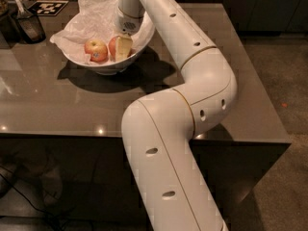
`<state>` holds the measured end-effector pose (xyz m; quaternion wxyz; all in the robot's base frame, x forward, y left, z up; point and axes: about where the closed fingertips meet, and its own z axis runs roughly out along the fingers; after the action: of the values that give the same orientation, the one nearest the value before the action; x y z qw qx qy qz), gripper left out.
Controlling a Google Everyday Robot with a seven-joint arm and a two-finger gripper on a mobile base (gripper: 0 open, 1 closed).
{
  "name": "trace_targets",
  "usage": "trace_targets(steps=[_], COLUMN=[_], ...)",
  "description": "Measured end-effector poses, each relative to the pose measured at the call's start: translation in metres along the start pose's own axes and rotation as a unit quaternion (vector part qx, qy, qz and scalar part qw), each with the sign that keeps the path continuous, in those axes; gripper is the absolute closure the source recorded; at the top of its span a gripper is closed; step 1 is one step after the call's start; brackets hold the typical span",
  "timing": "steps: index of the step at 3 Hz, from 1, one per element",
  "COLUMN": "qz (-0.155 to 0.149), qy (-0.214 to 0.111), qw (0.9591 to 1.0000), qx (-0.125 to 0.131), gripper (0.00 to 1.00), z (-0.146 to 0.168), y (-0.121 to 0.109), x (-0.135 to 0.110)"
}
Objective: Pick apple from white bowl
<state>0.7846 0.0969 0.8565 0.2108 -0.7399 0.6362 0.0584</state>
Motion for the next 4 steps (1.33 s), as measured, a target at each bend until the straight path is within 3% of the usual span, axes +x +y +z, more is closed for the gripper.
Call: trace_targets(steps=[3,4], qz=[0.000,0.002], qy=[0.000,-0.009], qw=[1.0000,0.9996], qx=[0.000,0.029], gripper=[0.89,1.00], z=[0.000,-0.022], y=[0.000,-0.008], x=[0.000,-0.009])
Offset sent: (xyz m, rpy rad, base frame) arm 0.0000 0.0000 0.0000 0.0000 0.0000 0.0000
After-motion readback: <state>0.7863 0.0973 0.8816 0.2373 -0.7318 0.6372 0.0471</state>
